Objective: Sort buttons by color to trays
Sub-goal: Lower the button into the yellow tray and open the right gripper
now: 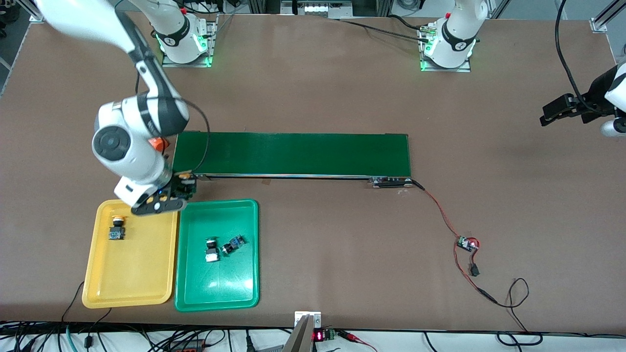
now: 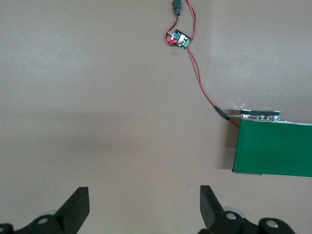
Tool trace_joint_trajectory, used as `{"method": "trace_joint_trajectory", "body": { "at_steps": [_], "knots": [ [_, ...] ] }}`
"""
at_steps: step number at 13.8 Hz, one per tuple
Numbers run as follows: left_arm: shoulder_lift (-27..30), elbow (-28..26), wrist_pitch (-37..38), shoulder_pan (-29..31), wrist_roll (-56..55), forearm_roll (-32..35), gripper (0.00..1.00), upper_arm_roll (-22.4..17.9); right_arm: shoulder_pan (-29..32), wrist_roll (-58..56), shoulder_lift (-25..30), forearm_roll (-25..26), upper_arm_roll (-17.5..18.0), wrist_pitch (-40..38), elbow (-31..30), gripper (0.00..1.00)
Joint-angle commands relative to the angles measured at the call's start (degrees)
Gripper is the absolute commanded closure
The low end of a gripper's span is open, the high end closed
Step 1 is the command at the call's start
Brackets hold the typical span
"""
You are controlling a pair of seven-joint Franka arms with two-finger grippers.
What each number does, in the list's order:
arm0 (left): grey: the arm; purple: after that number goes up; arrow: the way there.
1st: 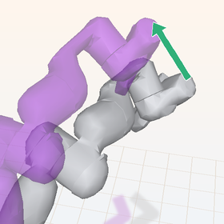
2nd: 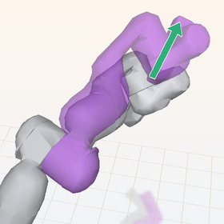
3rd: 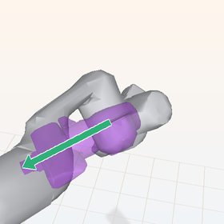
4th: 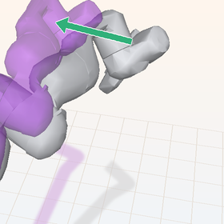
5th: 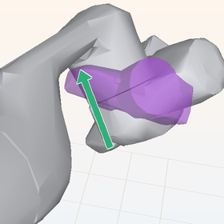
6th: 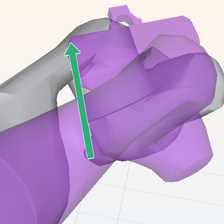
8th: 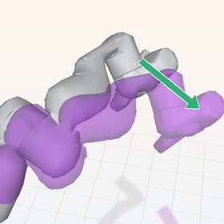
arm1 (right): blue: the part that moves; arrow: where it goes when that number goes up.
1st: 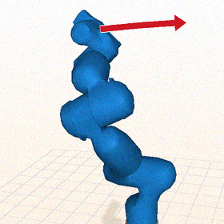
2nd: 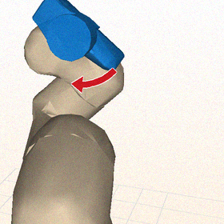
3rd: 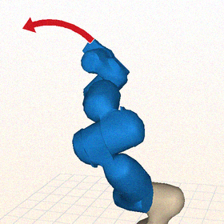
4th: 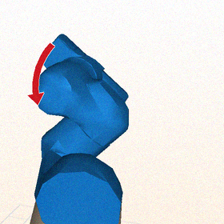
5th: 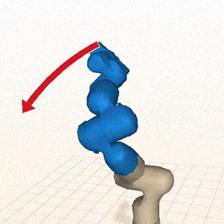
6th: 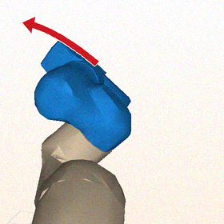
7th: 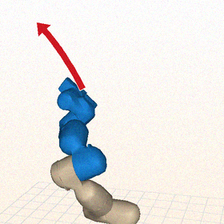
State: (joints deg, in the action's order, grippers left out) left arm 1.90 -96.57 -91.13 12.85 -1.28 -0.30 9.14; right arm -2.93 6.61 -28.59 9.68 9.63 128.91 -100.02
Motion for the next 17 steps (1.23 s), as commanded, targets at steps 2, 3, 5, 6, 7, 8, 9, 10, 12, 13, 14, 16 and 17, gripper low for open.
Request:
{"method": "trace_joint_trajectory", "body": {
  "at_steps": [2, 3, 5, 6, 7, 8, 9, 10, 12, 13, 14, 16, 17],
  "knots": [
    [1.26, -0.90, 0.33, 0.34, 0.23, 0.74, 0.00, 0.44, -0.06, -6.94, -10.33, 0.87, -5.14, 2.47, 9.04, 0.99],
    [1.26, -0.90, 0.33, 0.34, 0.23, 0.74, 0.00, 0.52, 0.46, -8.88, -11.74, 0.87, -6.02, 4.06, 10.18, 0.99],
    [1.26, -0.90, 0.33, 0.25, 0.23, 0.74, 0.00, 0.52, 2.83, -11.52, -13.68, 0.69, -6.20, 5.56, 11.42, 0.99],
    [1.26, -0.90, 0.33, 0.25, 0.23, 0.74, 0.00, 0.61, 3.71, -12.92, -14.30, 0.69, -6.20, 6.18, 11.95, 0.99],
    [1.35, -0.90, 0.33, 0.25, 0.23, 0.74, 0.00, 0.61, 4.42, -14.42, -14.82, 0.69, -6.20, 6.97, 12.04, 0.99],
    [1.35, -0.90, 0.33, 0.25, 0.23, 0.74, 0.00, 0.70, 5.03, -15.30, -15.26, 0.69, -6.20, 7.93, 12.30, 0.98],
    [1.35, -0.90, 0.25, 0.25, 0.14, 0.65, 0.00, 0.70, 5.39, -15.75, -15.62, 0.69, -6.20, 8.81, 12.30, 0.95],
    [1.35, -0.90, 0.25, 0.25, 0.22, 0.57, 0.00, 0.61, 5.65, -15.75, -15.88, 0.69, -6.20, 9.34, 12.30, 0.78],
    [1.26, -0.90, 0.16, 0.34, 0.23, 0.57, 0.00, 0.52, 5.74, -15.93, -16.24, 0.60, -6.20, 9.43, 12.30, 0.54],
    [1.26, -0.90, 0.16, 0.34, 0.23, 0.57, 0.00, 0.52, 5.48, -16.10, -16.15, 0.60, -6.20, 9.43, 12.30, 0.39],
    [1.35, -0.90, 0.25, 0.34, 0.23, 0.57, 0.00, 0.52, 5.48, -16.02, -15.97, 0.34, -6.12, 9.35, 12.30, 0.22],
    [1.26, -0.90, 0.07, 0.25, 0.23, 0.57, 0.00, 0.61, 5.57, -16.10, -15.62, 0.25, -5.85, 8.73, 12.30, 0.00],
    [1.26, -0.90, 0.07, 0.25, 0.23, 0.57, 0.00, 0.61, 5.65, -16.10, -15.36, 0.25, -5.68, 8.64, 12.30, 0.00]
  ]
}}
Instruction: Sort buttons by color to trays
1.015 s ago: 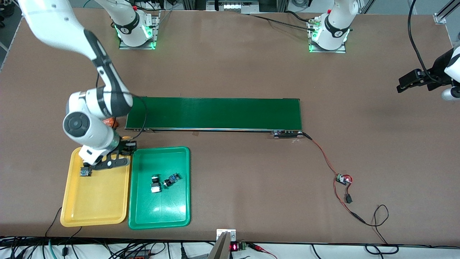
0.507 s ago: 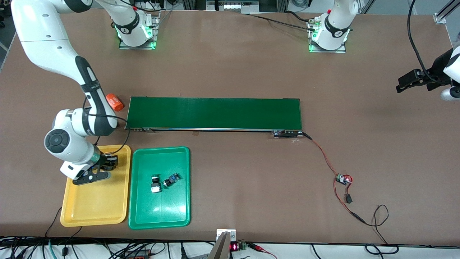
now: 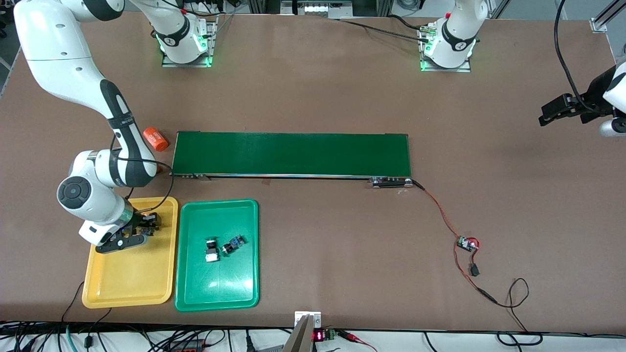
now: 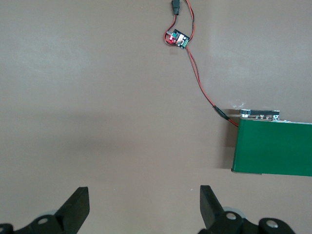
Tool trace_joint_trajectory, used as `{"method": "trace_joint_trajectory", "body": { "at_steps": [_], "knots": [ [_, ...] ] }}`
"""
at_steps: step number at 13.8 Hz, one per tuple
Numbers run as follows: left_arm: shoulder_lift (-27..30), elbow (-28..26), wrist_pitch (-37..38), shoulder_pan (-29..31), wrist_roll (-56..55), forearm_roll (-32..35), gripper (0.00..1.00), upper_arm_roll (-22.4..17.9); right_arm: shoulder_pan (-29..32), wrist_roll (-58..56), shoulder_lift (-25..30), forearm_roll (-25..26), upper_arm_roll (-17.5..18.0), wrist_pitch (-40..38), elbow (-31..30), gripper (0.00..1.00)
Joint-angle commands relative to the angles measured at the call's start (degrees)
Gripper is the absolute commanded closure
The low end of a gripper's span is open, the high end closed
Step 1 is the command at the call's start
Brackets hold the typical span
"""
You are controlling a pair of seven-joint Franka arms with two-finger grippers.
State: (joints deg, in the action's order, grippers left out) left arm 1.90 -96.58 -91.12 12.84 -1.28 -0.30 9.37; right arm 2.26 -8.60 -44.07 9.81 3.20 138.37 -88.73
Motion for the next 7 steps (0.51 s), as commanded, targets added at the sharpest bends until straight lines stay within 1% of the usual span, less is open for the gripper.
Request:
{"method": "trace_joint_trajectory", "body": {
  "at_steps": [1, 3, 4, 5, 6, 7],
  "knots": [
    [1.26, -0.89, 0.16, 0.26, 0.14, 0.48, 0.00, 0.38, 0.20, -0.72, 1.43, 0.04, 0.93, -2.04, 1.02, 0.00],
    [1.26, -0.89, 0.16, 0.35, 0.23, 0.48, 0.00, 0.30, -0.41, -0.54, 4.15, -0.49, 1.10, -9.22, 1.72, 0.00],
    [1.18, -0.98, 0.16, 0.35, 0.23, 0.48, 0.00, 0.12, -0.85, -0.54, 5.56, -1.80, 1.10, -14.04, 4.16, 0.00],
    [1.26, -1.07, 0.16, 0.35, 0.23, 0.48, 0.00, 0.12, -1.29, -0.54, 8.18, -3.98, 1.10, -20.97, 5.75, 0.00],
    [1.26, -1.07, 0.16, 0.35, 0.23, 0.48, 0.00, 0.12, -1.47, -0.46, 11.17, -5.05, 1.10, -26.52, 6.03, 0.00],
    [1.18, -1.07, 0.16, 0.35, 0.23, 0.48, 0.00, 0.12, -1.82, -0.37, 13.90, -5.06, 1.10, -30.75, 6.20, 0.00]
  ]
}}
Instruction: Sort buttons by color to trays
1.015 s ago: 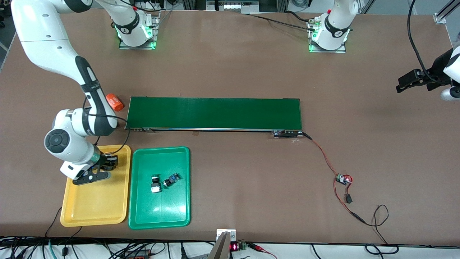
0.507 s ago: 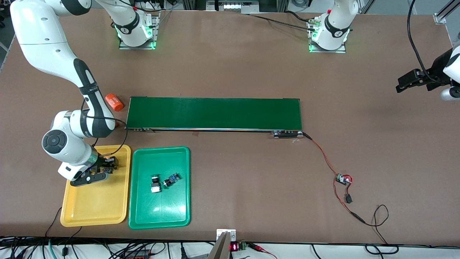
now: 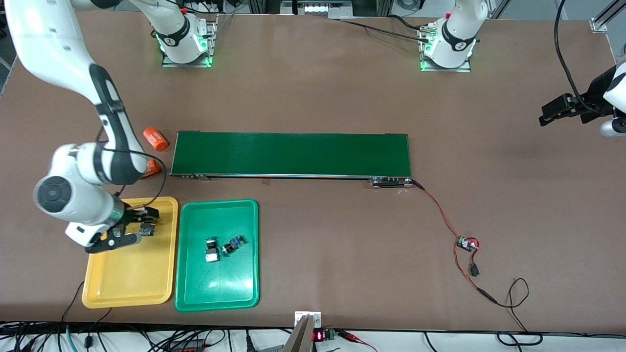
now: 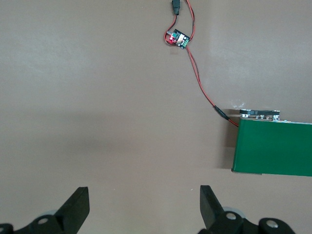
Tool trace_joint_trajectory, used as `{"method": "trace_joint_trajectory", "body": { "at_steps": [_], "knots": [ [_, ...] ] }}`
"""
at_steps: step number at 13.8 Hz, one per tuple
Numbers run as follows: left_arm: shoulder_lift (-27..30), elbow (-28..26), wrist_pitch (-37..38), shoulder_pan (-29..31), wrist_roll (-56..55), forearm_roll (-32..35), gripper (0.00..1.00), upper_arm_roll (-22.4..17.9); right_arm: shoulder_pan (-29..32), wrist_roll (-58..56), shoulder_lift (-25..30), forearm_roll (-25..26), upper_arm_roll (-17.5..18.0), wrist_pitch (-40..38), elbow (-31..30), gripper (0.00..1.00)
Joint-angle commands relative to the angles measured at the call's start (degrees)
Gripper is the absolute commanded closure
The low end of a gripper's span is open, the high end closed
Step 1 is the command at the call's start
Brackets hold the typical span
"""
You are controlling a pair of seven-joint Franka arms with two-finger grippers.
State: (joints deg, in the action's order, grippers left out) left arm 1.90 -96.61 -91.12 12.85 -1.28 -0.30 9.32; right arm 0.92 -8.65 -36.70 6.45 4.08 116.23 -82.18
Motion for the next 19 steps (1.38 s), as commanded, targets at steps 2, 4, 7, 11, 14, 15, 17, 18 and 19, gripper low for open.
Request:
{"method": "trace_joint_trajectory", "body": {
  "at_steps": [2, 4, 7, 11, 14, 15, 17, 18, 19],
  "knots": [
    [1.18, -1.04, 0.16, 0.50, 0.23, 0.48, 0.00, 0.09, -0.48, -0.49, 12.42, -1.88, 0.23, -13.64, -0.44, 0.00],
    [1.18, -1.04, 0.16, 0.51, 0.23, 0.48, 0.00, 0.09, -0.74, 0.03, 17.87, -1.79, 0.14, -19.69, -1.66, 0.00],
    [1.18, -1.04, 0.16, 0.59, 0.23, 0.48, 0.00, 0.09, -0.31, 0.56, 27.62, -1.88, 0.05, -23.06, -8.94, 0.00],
    [1.35, -0.86, 0.16, 0.51, 0.23, 0.48, 0.00, 0.44, -0.66, 0.83, 35.98, -1.79, 0.14, -25.35, -15.01, 0.00],
    [1.35, -0.86, 0.07, 0.59, 0.23, 0.48, 0.00, 0.44, -0.66, 0.74, 35.74, -1.09, 0.05, -25.52, -15.03, 0.00],
    [1.35, -0.86, 0.07, 0.51, 0.23, 0.48, 0.00, 0.44, -0.57, 0.74, 35.47, -1.09, 0.05, -25.70, -14.68, 0.00],
    [1.44, -0.86, 0.07, 0.51, 0.23, 0.48, 0.00, 0.44, -0.57, 2.31, 35.38, -1.09, 0.14, -25.96, -14.59, 0.00],
    [1.44, -0.86, 0.07, 0.51, 0.23, 0.48, 0.00, 0.44, -0.57, 4.41, 35.30, -1.09, 0.23, -26.05, -14.59, 0.00],
    [1.53, -0.86, 0.16, 0.59, 0.23, 0.56, 0.00, 0.44, -0.74, 5.82, 35.30, -1.09, 0.32, -26.05, -14.59, 0.00]
  ]
}}
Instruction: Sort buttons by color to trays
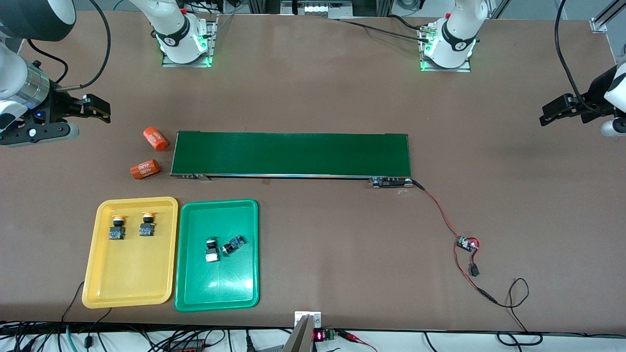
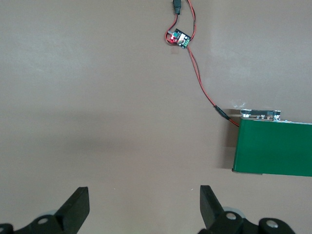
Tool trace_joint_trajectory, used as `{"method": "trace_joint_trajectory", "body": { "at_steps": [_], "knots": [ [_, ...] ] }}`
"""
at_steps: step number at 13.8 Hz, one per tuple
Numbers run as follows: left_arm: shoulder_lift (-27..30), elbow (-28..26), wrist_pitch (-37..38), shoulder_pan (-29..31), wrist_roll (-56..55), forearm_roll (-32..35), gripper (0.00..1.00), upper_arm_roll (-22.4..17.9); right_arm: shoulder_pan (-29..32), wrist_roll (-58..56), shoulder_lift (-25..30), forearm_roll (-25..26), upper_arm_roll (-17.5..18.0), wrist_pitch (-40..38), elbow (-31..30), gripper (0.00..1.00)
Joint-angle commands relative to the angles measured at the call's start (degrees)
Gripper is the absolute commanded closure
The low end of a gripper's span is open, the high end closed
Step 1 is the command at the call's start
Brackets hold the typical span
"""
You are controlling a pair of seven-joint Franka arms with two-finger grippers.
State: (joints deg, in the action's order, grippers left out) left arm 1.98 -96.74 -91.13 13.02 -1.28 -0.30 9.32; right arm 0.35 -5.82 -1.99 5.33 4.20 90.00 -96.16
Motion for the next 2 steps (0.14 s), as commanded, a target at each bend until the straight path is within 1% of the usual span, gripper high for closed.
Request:
{"method": "trace_joint_trajectory", "body": {
  "at_steps": [1, 2],
  "knots": [
    [1.44, -0.65, 0.16, 0.42, 0.23, 0.48, 0.00, 0.35, -0.18, 3.27, 0.32, -0.57, 0.28, 0.35, -0.52, 0.00],
    [1.44, -0.65, 0.16, 0.34, 0.23, 0.56, 0.00, 0.35, -0.18, 3.27, -0.20, -0.84, 0.28, 0.61, -0.17, 0.00]
  ]
}}
